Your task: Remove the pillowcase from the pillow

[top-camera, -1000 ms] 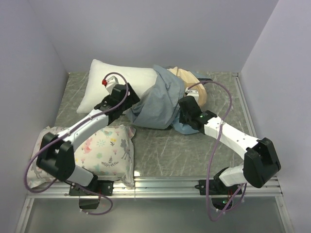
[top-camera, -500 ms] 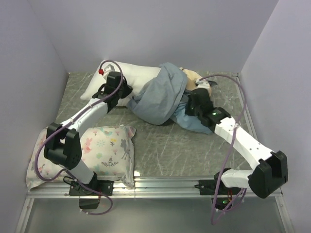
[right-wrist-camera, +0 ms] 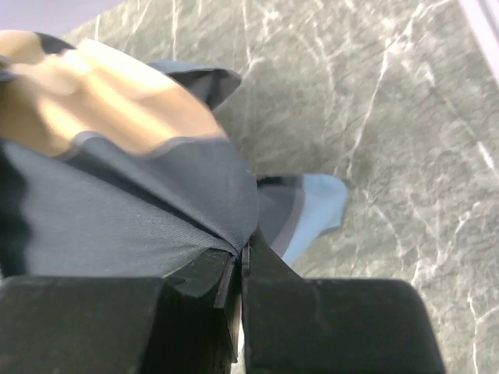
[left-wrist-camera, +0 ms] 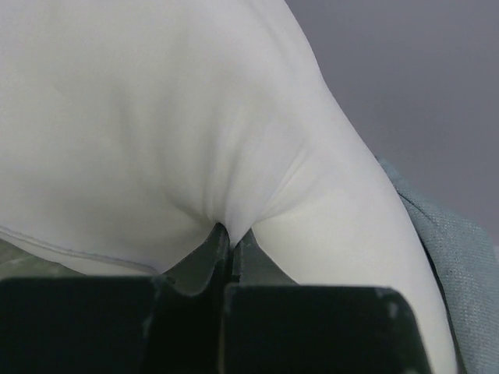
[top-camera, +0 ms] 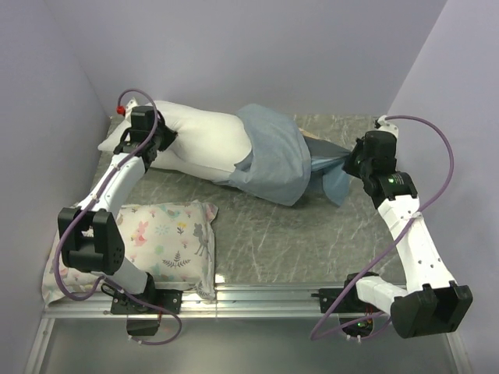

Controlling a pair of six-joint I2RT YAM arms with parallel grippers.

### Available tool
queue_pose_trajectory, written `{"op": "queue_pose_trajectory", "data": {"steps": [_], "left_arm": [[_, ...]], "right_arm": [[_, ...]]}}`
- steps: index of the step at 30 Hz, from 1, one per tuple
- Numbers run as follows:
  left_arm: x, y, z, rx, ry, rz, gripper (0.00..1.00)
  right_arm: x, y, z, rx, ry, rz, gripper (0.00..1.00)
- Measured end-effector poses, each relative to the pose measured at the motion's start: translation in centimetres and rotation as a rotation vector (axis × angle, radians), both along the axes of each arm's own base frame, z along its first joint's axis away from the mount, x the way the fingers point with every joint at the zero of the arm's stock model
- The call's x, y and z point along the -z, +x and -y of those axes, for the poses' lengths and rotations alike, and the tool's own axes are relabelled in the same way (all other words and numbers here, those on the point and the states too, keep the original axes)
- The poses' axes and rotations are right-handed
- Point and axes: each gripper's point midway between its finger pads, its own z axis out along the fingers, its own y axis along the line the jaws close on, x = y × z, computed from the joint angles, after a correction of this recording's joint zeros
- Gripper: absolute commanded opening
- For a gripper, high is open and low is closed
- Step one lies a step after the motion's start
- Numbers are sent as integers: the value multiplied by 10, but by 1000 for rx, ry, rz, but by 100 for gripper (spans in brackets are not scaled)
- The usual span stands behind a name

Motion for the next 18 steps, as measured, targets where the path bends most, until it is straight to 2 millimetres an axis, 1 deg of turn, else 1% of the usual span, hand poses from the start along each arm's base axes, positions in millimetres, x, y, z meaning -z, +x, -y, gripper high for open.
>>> {"op": "queue_pose_trajectory", "data": {"steps": [3, 5, 6, 8, 9, 10, 14, 17, 18], "left_arm": [[9, -3, 1, 14, 6, -17, 1], [14, -6, 5, 30, 16, -22, 0], [16, -7, 7, 35, 19, -21, 0], [19, -11, 9, 43, 23, -18, 1], [20, -13, 11, 46, 25, -19, 0], [22, -15, 12, 48, 27, -20, 1], [27, -19, 20, 54, 37, -21, 0], [29, -20, 24, 54, 47, -16, 0], [29, -20, 26, 55, 51, -15, 0]], "right_arm": [[3, -2, -3, -18, 10, -14, 0], [6, -2, -4, -21, 8, -17, 17], [8, -3, -5, -25, 7, -21, 36], [12, -4, -8, -37, -12, -29, 53], [13, -7, -12, -41, -29, -31, 66], [12, -8, -20, -56, -44, -29, 69], [-3, -22, -76, -210, -95, 8, 77], [-26, -35, -126, -342, -107, 62, 81], [-30, -37, -142, -378, -113, 72, 82]]}}
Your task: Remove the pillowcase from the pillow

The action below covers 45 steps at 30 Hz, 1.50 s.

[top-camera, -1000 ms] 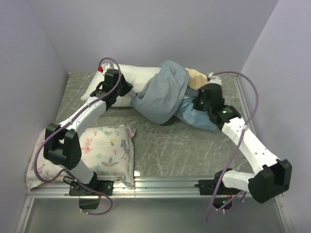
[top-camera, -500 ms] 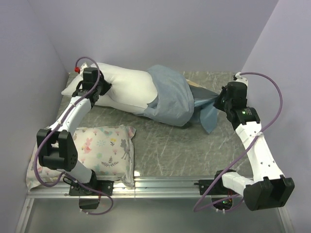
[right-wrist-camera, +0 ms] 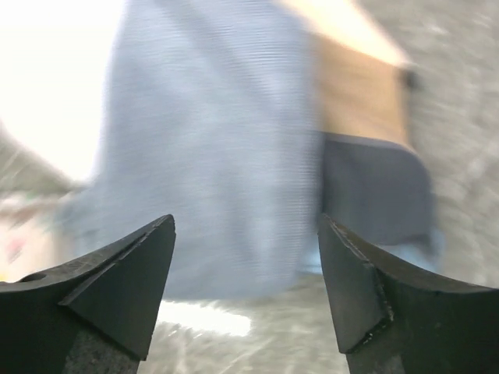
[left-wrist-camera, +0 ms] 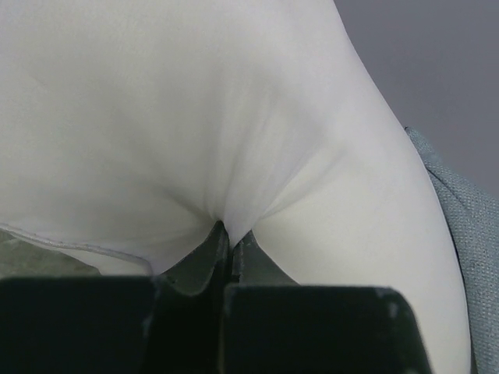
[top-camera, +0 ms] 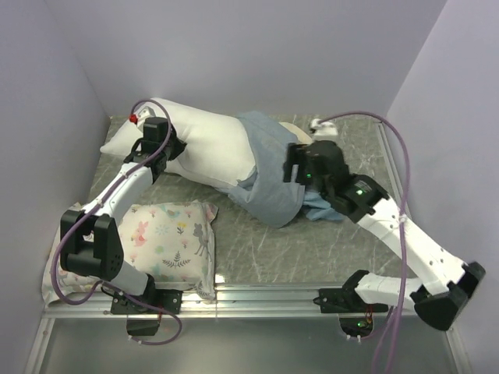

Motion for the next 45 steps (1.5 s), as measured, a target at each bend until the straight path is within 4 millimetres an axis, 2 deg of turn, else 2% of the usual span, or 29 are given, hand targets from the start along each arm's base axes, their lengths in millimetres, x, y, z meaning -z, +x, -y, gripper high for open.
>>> {"op": "queue_pose_trajectory", "data": {"steps": [3, 4, 6, 8, 10, 11, 12, 13, 15, 17, 20, 22, 26, 31, 33, 36, 39, 43, 45], "left_arm": [[-1, 0, 4, 1, 7, 4, 1], [-1, -1, 5, 1, 9, 5, 1], [-1, -1, 7, 3, 11, 6, 0], [-1, -1, 8, 5, 12, 6, 0], [-1, -1, 8, 5, 15, 6, 1], [-1, -1, 8, 5, 18, 6, 1], [0, -1, 8, 7, 22, 5, 0], [0, -2, 8, 10, 27, 3, 0], [-1, -2, 9, 21, 26, 0, 0], [-3, -5, 17, 58, 9, -9, 0], [-4, -11, 35, 145, -42, -25, 0], [-6, -14, 44, 192, -70, -31, 0], [-11, -19, 56, 258, -114, -33, 0], [-10, -21, 49, 281, -155, -55, 0], [-9, -17, 35, 253, -162, -59, 0], [-9, -7, -2, 180, -177, -66, 0], [-10, 4, -34, 109, -174, -63, 0], [-7, 8, -63, 36, -152, -54, 0], [-5, 8, -67, 26, -137, -57, 19]], "right_arm": [[-4, -6, -49, -96, -31, 6, 85], [3, -6, -65, -121, -53, -7, 85], [27, -6, -91, -156, -109, -49, 85], [58, -5, -102, -167, -177, -105, 83], [84, -2, -102, -150, -238, -149, 64], [93, 0, -99, -136, -261, -165, 51], [99, 1, -93, -123, -277, -174, 24], [106, 2, -86, -105, -289, -184, 14], [115, 6, -66, -56, -267, -200, 1], [119, 13, -43, -2, -214, -201, 0], [111, 28, -7, 78, -101, -170, 0], [105, 33, 7, 101, -46, -149, 0], [104, 35, 23, 109, 26, -148, 0], [107, 37, 26, 112, 80, -161, 0], [109, 39, 41, 152, 82, -167, 0], [112, 41, 71, 234, 90, -177, 0], [113, 40, 79, 256, 89, -184, 0], [119, 36, 90, 283, 73, -214, 0], [123, 35, 89, 279, 66, -230, 0]]}}
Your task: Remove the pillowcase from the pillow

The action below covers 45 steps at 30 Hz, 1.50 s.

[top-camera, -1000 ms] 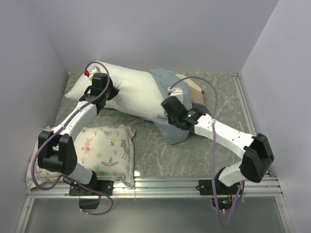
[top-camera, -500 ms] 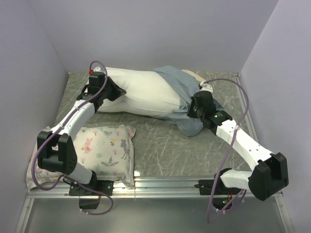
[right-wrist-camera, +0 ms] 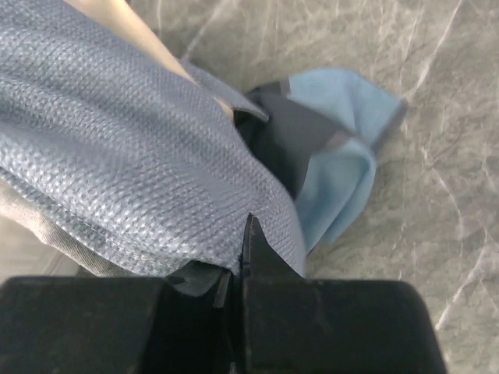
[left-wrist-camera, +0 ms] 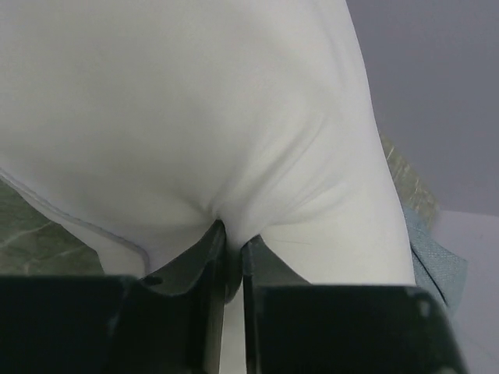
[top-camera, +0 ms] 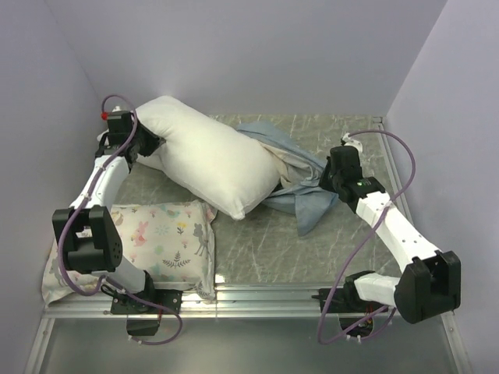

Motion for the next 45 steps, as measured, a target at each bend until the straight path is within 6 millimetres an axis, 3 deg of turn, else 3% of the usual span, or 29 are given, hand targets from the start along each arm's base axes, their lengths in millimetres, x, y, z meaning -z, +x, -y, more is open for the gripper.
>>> {"op": "queue_pose_trajectory", "data": {"steps": [1, 2, 5, 7, 8, 10, 11, 13, 14, 17, 21, 24, 27, 31, 34, 37, 42, 43, 45], "left_arm": [[1, 0, 2, 7, 12, 0, 30], [1, 0, 4, 17, 30, 3, 53], [-2, 1, 24, 57, 91, 18, 81], [-10, -1, 43, 92, 143, 40, 87], [-16, -2, 53, 109, 164, 56, 91], [-33, -9, 76, 154, 223, 96, 93], [-40, -12, 86, 172, 242, 110, 94], [-56, -21, 117, 234, 302, 149, 96], [-62, -27, 135, 275, 314, 170, 98], [-73, -46, 193, 411, 354, 216, 99], [-64, -61, 263, 574, 434, 225, 99], [-40, -59, 291, 633, 510, 189, 99], [-5, -52, 300, 648, 588, 108, 99], [28, -49, 290, 627, 658, 28, 96], [32, -53, 286, 611, 649, 37, 95], [33, -59, 282, 599, 627, 49, 90], [38, -63, 278, 579, 578, 61, 73], [38, -62, 279, 578, 570, 65, 70], [39, -61, 280, 573, 556, 72, 55]], "right_arm": [[3, -1, -2, -5, -6, -10, 0], [7, -1, -3, -9, -14, -21, 0], [15, -3, -7, -19, -34, -46, 7], [16, -4, -5, -16, -46, -52, 14], [16, -4, -4, -14, -51, -53, 27], [16, -4, -3, -14, -62, -54, 38], [16, -5, -3, -18, -69, -57, 49], [15, -5, -3, -25, -80, -58, 57], [12, -5, -4, -31, -85, -56, 65], [-4, -2, -12, -58, -97, -29, 75], [-40, 10, -27, -97, -106, 49, 84], [-66, 25, -38, -124, -118, 106, 86], [-76, 47, -51, -164, -133, 121, 87], [-58, 75, -78, -263, -152, 77, 88], [-33, 75, -100, -352, -159, 20, 89], [-22, 68, -122, -435, -143, -2, 89], [-16, 66, -141, -491, -138, -7, 88], [-12, 69, -142, -487, -146, -14, 83], [4, 80, -143, -468, -164, -46, 74]]}}
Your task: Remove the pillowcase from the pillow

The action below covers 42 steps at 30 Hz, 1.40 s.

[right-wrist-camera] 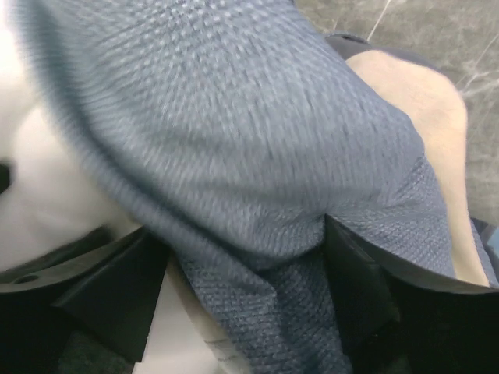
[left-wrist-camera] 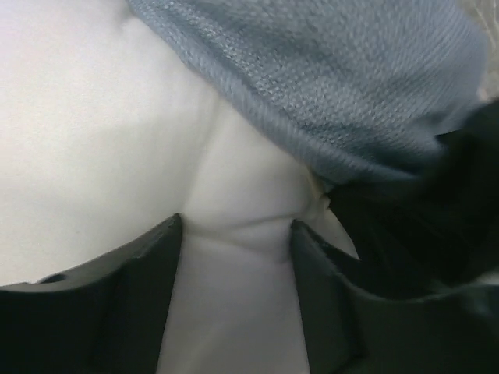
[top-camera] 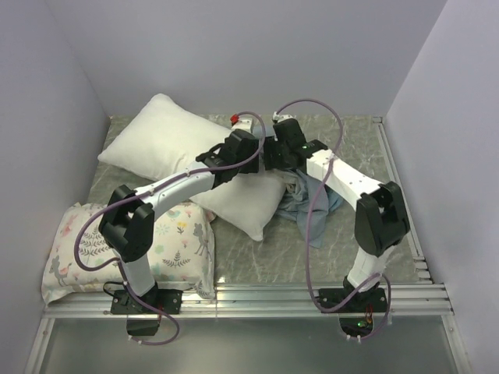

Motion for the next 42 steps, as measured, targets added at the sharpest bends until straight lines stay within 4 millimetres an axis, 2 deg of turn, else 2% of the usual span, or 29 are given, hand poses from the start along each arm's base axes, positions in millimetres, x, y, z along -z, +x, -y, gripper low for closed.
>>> {"op": "queue_pose_trajectory", "data": {"steps": [1, 2, 4, 5, 7, 9, 10, 17, 23, 27, 29, 32, 36, 37, 39, 42], "left_arm": [[0, 1, 0, -1, -4, 2, 50], [2, 2, -1, -3, -7, 1, 40], [7, 3, -2, -7, -21, -6, 32], [10, 3, -3, -9, -29, -12, 25], [14, 4, -4, -8, -44, -19, 17], [16, 6, -4, -5, -62, -23, 3], [17, 6, -4, -6, -69, -27, 0], [22, 9, -7, -2, -108, -43, 0], [13, 12, -19, -10, -204, -73, 0], [-4, 24, -41, -39, -281, -94, 0], [-16, 34, -54, -64, -304, -97, 0], [-41, 54, -76, -113, -326, -70, 0], [-70, 81, -101, -174, -346, -25, 0], [-75, 88, -105, -185, -347, -19, 0], [-80, 102, -111, -204, -348, -14, 0], [-80, 119, -106, -201, -352, -15, 0]], "right_arm": [[8, 2, 0, 8, -10, -14, 60], [17, 4, 2, 17, -19, -31, 50], [30, 6, 6, 43, -21, -61, 27], [32, 8, 9, 54, -21, -65, 19], [33, 13, 20, 95, -9, -71, 9], [32, 19, 34, 142, 4, -72, 5], [32, 22, 42, 164, 7, -74, 2], [29, 39, 116, 366, 22, -78, 0], [17, 38, 166, 493, 57, -84, 0], [-6, 29, 194, 563, 72, -57, 0], [-23, 26, 212, 608, 88, -28, 0], [-56, 20, 245, 693, 108, 43, 0], [-108, 8, 277, 775, 123, 156, 0], [-128, 5, 281, 787, 129, 198, 0], [-149, 0, 285, 794, 141, 248, 0], [-177, -9, 278, 768, 179, 311, 0]]}}
